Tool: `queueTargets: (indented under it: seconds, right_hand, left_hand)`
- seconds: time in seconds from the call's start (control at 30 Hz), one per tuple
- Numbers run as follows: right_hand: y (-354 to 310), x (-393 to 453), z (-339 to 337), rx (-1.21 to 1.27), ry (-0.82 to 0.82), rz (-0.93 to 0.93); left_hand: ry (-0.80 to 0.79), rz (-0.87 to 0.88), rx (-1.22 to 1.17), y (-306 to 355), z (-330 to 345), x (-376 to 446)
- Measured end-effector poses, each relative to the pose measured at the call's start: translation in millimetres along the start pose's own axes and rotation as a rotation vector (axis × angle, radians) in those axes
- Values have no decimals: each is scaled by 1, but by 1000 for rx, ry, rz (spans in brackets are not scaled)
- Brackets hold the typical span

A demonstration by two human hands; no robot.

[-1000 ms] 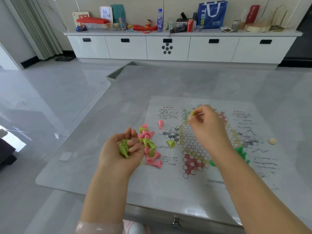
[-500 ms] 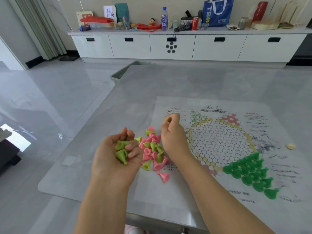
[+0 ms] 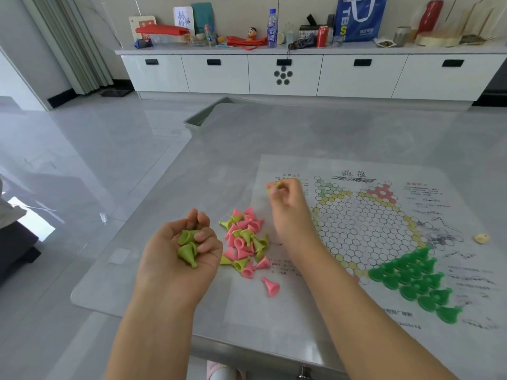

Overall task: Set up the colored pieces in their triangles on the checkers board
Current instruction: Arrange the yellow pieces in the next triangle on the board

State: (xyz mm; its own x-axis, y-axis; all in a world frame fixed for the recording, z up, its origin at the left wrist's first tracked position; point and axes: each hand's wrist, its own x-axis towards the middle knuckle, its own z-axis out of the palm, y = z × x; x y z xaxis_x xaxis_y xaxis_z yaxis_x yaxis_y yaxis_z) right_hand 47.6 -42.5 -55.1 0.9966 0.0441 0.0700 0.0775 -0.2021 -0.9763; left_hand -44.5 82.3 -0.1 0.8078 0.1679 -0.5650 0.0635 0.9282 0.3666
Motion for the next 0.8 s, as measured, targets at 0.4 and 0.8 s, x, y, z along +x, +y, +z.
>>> queueTargets:
  seconds: [0.4, 0.8]
  right_hand:
    - [23, -4, -42, -508, -36, -250]
    - [24, -3, -40, -598, -41, -245]
  left_hand:
    - [154, -73, -61, 5, -1, 13]
    - [14, -83, 254, -16, 7, 14]
